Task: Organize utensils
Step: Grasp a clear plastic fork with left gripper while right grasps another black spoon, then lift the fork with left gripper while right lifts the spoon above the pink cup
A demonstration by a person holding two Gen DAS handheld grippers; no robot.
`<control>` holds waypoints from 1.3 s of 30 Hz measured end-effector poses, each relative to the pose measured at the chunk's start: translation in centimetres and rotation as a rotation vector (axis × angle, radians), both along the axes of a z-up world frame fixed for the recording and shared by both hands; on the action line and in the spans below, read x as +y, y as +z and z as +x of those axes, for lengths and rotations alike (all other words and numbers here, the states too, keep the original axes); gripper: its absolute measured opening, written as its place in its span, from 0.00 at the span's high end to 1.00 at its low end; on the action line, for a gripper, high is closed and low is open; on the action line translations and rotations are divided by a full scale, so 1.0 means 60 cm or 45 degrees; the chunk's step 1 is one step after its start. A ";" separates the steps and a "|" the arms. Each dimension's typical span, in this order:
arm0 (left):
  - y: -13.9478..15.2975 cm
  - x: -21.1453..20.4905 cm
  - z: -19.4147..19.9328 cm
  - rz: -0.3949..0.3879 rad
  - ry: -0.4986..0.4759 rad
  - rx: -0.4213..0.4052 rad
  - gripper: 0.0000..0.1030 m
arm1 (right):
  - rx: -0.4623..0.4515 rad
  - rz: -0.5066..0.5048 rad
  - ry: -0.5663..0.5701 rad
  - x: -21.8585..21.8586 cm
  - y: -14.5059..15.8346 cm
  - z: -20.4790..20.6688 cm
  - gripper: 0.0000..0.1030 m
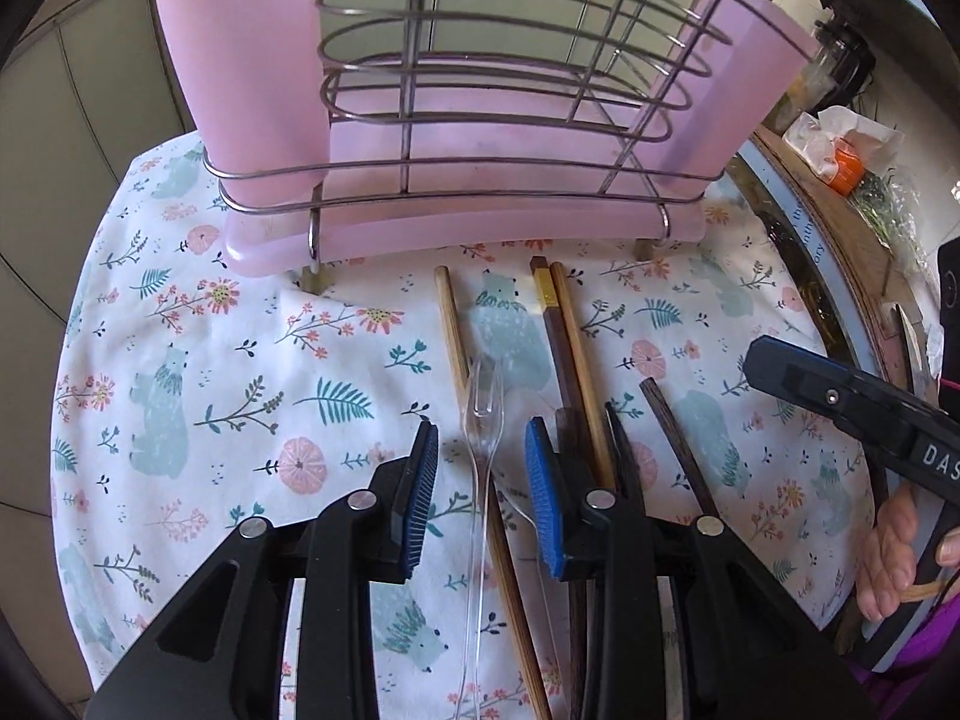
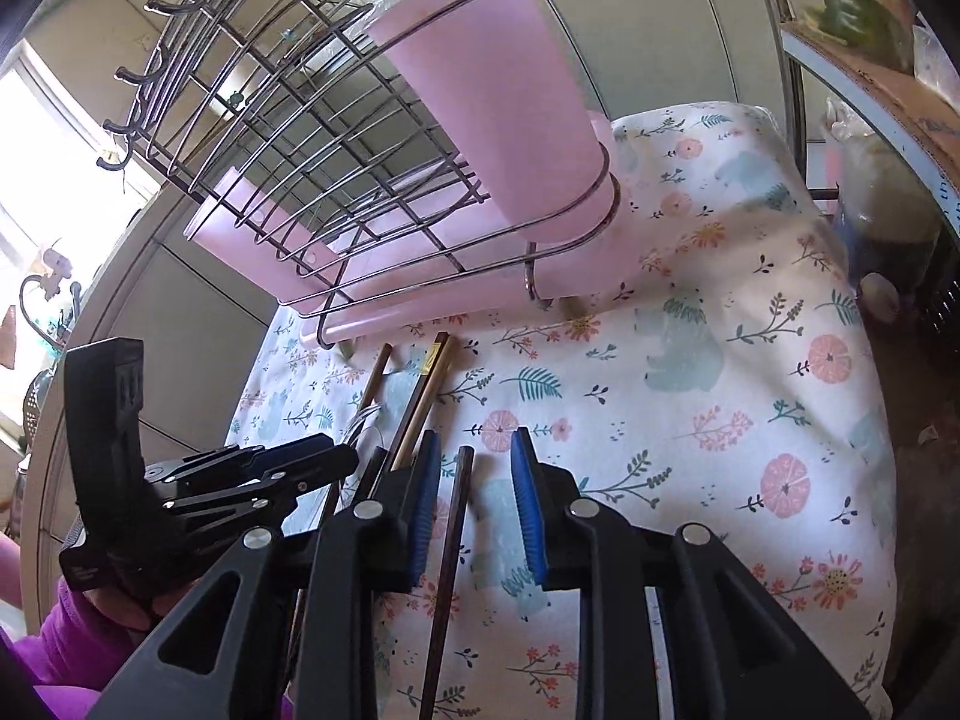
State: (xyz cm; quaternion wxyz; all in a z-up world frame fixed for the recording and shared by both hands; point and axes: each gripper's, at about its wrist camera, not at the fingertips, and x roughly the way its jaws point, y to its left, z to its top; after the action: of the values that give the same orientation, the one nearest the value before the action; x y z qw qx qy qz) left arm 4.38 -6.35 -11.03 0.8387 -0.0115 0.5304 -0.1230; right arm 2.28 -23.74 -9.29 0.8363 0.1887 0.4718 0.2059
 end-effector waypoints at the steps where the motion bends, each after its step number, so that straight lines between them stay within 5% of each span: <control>1: -0.001 0.001 0.002 -0.006 0.007 -0.001 0.76 | 0.003 0.001 0.001 0.000 -0.001 0.000 0.77; 3: -0.005 0.005 0.004 -0.025 0.020 0.004 0.86 | 0.011 0.002 0.007 0.004 -0.003 0.002 0.77; 16: 0.046 0.092 -0.011 -0.196 0.158 -0.068 0.87 | 0.125 0.046 0.049 0.022 -0.029 0.016 0.77; 32: 0.076 0.134 -0.036 -0.296 0.198 -0.171 0.87 | 0.162 -0.255 0.124 0.103 -0.051 0.049 0.78; 36: 0.076 0.143 -0.039 -0.304 0.214 -0.178 0.87 | 0.137 -0.284 0.128 0.108 -0.053 0.050 0.93; 39: 0.079 0.147 -0.040 -0.309 0.223 -0.188 0.87 | 0.123 -0.282 0.115 0.106 -0.053 0.048 0.93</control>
State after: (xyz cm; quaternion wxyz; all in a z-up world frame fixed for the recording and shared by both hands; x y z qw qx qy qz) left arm 2.00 2.46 -6.32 0.8754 -0.1498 0.4455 -0.1132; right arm 5.15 -17.40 -12.48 0.8181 0.0836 0.5395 0.1807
